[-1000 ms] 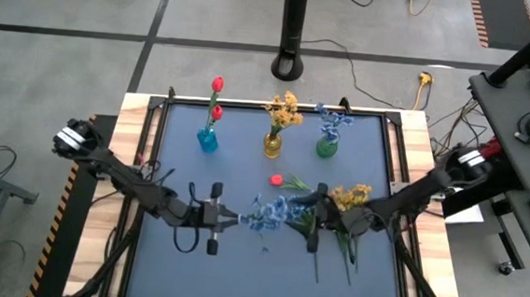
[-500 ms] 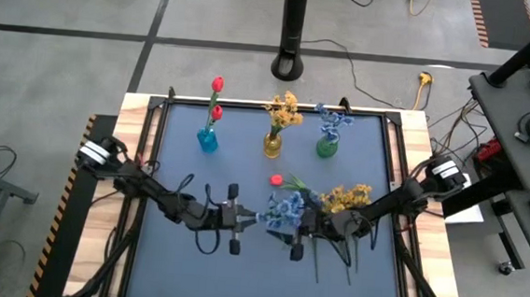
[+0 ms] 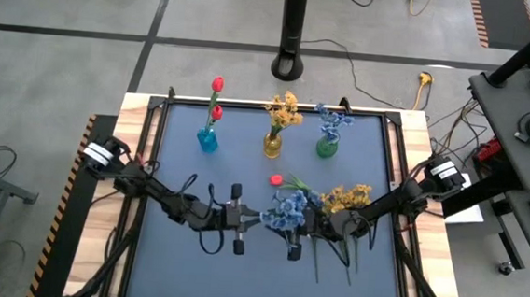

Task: Sort flowers into vase by color
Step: Put the top blue flowers into the green vase

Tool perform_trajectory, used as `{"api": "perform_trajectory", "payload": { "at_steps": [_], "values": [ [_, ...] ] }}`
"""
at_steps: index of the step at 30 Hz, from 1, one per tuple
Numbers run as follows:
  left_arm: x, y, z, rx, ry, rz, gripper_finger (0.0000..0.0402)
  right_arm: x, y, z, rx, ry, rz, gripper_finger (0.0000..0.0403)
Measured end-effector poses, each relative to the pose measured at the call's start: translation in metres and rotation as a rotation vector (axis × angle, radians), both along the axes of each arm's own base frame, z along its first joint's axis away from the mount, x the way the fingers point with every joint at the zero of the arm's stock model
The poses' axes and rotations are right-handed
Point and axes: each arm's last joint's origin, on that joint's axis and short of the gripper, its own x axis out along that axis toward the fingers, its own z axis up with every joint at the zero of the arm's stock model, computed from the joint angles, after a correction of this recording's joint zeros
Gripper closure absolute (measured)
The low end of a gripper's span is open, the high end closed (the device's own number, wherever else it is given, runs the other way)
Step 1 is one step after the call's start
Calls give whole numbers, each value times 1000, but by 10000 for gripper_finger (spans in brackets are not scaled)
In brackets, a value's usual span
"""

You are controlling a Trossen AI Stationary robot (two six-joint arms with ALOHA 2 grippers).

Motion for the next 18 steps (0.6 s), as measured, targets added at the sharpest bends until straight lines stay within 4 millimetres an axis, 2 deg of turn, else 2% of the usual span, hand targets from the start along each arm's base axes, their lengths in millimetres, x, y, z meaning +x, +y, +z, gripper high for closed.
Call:
{"api": "perform_trajectory", "payload": {
  "at_steps": [9,18],
  "values": [
    [0,1,0,-13,-1,47,358,0,-1,0,-5,1,-12,316],
    [-1,2,3,-62,-9,51,277,-1,-1,4,-17,5,-6,353]
  ]
}}
